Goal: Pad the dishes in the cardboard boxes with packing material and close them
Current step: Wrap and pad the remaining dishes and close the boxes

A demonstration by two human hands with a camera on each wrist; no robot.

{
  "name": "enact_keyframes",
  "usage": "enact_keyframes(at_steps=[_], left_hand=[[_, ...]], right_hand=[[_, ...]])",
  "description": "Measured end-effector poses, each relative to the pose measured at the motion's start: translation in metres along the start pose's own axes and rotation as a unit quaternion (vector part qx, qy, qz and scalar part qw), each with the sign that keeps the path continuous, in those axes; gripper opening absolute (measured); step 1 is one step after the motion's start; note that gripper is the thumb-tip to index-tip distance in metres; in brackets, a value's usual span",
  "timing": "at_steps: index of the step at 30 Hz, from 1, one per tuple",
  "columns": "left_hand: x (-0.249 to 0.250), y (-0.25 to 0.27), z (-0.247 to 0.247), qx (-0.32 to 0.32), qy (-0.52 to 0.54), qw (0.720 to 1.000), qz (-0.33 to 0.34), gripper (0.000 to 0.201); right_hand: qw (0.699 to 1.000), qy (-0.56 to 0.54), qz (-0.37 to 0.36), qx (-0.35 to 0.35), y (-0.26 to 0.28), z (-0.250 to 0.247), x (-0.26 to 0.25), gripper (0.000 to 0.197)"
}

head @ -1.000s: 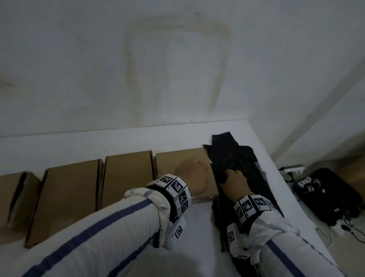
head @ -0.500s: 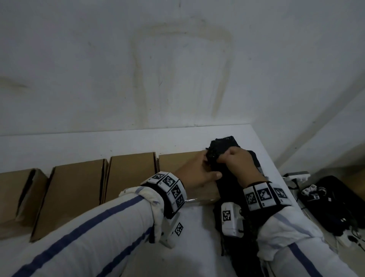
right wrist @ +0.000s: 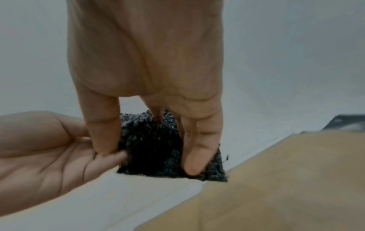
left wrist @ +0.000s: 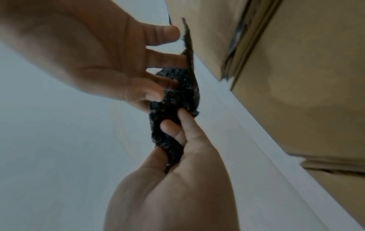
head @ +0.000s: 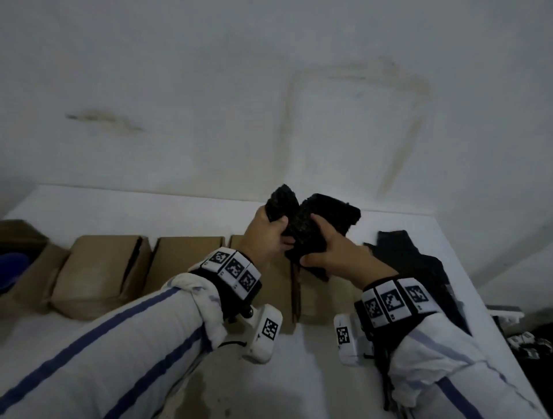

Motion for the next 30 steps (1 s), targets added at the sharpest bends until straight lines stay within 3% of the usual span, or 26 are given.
enact_keyframes(at_steps=[3, 7, 14, 16, 17, 19, 21, 22, 24, 27, 28, 30], left_hand=[[0.010, 0.012, -0.049, -0.012, 0.051, 0.999, -0.008, 0.022], [0.023, 0.038, -0.126, -0.064, -0.044, 0.997, 0.014, 0.023], [0.019, 0.084, -0.292, -0.010, 0.028, 0.997, -0.074, 0.049], [0.024, 0.097, -0.337, 0.031, 0.027, 0.998, -0.054, 0.041], [0.029, 0.103, -0.356, 0.045, 0.025, 0.998, -0.040, 0.038], [0.037, 0.115, -0.395, 0.075, -0.002, 0.997, -0.012, 0.034], [0.047, 0.126, -0.430, 0.128, -0.096, 0.987, 0.006, 0.024], [0.049, 0.129, -0.444, 0.149, -0.156, 0.976, 0.009, 0.017], [0.048, 0.130, -0.470, 0.183, -0.230, 0.956, 0.009, 0.015], [0.035, 0.124, -0.498, 0.183, -0.178, 0.967, 0.003, 0.029], [0.030, 0.119, -0.507, 0.190, -0.204, 0.960, 0.011, 0.032], [0.028, 0.112, -0.523, 0.216, -0.338, 0.916, 0.031, 0.036]], right_hand=[[0.995, -0.071, -0.067, 0.019, -0.013, 0.038, -0.041, 0.068], [0.991, -0.075, -0.114, 0.011, -0.032, 0.097, -0.098, 0.030], [0.968, -0.194, -0.064, -0.144, -0.058, 0.231, -0.196, 0.024], [0.978, -0.119, -0.110, -0.134, -0.069, 0.266, -0.222, 0.022], [0.978, -0.075, -0.133, -0.141, -0.071, 0.282, -0.235, 0.031], [0.966, -0.040, -0.160, -0.197, -0.074, 0.314, -0.261, 0.062], [0.947, -0.048, -0.172, -0.268, -0.073, 0.344, -0.284, 0.074], [0.944, -0.025, -0.190, -0.268, -0.076, 0.358, -0.293, 0.071], [0.950, 0.070, -0.231, -0.200, -0.085, 0.378, -0.306, 0.055], [0.946, 0.178, -0.247, -0.112, -0.105, 0.394, -0.320, 0.034], [0.938, 0.223, -0.249, -0.094, -0.111, 0.396, -0.323, 0.031], [0.911, 0.323, -0.243, -0.074, -0.121, 0.400, -0.323, 0.029]])
Point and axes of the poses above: each hand's wrist, its own y-axis away from the middle knuckle, its own z-axis out of the palm, x = y × z, the point moved 4 cm from there along -y, towards the middle knuckle, and after that the axes turned 2 degrees about -z, right-handed, at the moved point
